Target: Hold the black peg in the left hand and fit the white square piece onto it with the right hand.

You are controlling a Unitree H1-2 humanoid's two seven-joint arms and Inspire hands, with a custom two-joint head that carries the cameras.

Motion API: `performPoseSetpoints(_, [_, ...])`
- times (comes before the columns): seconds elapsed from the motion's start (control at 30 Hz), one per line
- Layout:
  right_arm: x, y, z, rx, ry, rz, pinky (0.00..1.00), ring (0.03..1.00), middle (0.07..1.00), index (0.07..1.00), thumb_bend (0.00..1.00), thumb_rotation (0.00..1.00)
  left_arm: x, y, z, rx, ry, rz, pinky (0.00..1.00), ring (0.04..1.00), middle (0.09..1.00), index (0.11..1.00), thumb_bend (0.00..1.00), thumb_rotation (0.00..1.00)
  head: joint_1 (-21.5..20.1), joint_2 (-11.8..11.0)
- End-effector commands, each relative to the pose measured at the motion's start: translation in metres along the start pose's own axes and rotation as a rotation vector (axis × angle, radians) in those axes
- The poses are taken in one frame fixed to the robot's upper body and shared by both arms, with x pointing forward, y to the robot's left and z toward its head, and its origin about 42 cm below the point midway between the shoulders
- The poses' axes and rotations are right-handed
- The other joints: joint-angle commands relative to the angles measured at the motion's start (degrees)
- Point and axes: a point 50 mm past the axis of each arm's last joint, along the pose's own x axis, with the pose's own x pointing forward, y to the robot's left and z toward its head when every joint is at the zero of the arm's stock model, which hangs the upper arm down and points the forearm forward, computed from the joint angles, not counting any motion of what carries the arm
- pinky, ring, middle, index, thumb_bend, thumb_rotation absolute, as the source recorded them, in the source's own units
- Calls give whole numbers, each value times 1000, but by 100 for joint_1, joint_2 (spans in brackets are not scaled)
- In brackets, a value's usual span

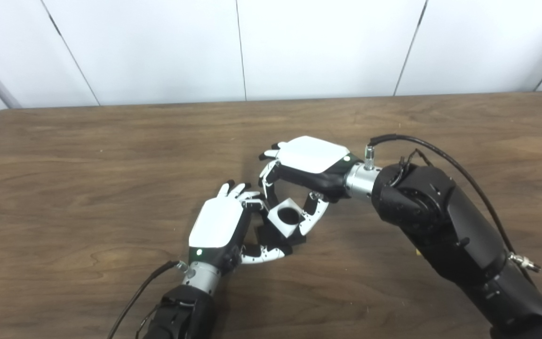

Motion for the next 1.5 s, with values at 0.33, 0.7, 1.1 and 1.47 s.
performPoseSetpoints(0.33, [1, -15, 1, -29, 5, -63, 1000, 932, 774, 487, 525, 142, -4, -12, 1, 13, 8, -84, 1000, 920, 794, 487, 522, 54, -14, -5])
performPoseSetpoints(0.7, [-2, -16, -1, -26, 19, -49, 981, 926, 787, 580, 984, 214, -3, -12, 1, 16, 5, -83, 1000, 915, 794, 486, 522, 55, -28, -16])
performPoseSetpoints(1.1, [-7, -19, -5, -38, 24, -60, 975, 932, 793, 590, 1000, 239, -3, -11, 0, 19, 9, -86, 1000, 918, 793, 486, 523, 56, -39, -15])
performPoseSetpoints(1.47, [-33, -32, -22, -22, 77, -100, 994, 946, 797, 583, 1000, 238, -1, -10, -3, 12, 11, -76, 1000, 917, 791, 486, 522, 57, -118, -14])
